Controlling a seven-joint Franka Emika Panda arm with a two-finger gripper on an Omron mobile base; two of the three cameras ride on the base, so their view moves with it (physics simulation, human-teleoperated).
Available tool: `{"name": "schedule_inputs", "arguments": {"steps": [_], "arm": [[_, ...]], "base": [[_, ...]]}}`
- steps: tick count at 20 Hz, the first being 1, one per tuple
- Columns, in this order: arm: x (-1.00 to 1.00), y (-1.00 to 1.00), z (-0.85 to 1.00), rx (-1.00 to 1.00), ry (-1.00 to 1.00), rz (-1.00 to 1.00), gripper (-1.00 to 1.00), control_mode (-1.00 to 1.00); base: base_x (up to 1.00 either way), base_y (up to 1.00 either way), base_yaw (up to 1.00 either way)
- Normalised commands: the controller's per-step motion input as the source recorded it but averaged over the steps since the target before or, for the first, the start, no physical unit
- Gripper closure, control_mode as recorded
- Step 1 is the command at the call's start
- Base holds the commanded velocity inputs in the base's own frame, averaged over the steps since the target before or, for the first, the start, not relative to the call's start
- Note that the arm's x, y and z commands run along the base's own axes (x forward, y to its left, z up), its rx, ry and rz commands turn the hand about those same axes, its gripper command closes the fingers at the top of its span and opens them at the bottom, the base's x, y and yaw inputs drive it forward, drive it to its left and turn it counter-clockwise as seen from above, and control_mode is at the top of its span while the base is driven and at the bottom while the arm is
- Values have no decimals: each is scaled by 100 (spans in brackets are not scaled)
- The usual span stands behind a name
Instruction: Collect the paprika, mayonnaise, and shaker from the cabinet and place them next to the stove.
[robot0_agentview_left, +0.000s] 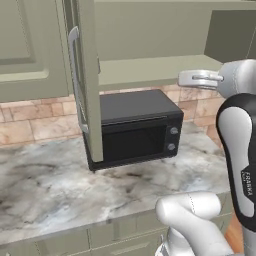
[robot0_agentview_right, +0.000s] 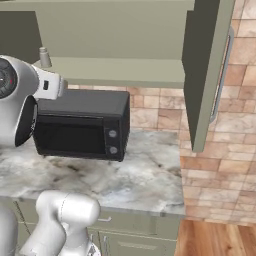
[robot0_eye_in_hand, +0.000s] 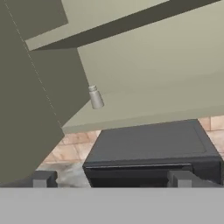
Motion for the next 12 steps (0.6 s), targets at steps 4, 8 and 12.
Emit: {"name": "schedule_inputs", "arguments": {"steps": [4,8,12], "arm": [[4,0,10,0,-2,0,-100,-100],[7,3,-2,-5,0,0,-100,-100],[41,3,10,-2,0,0,-100,-100]], "base": [[0,0,0],[0,0,0],[0,0,0]]}}
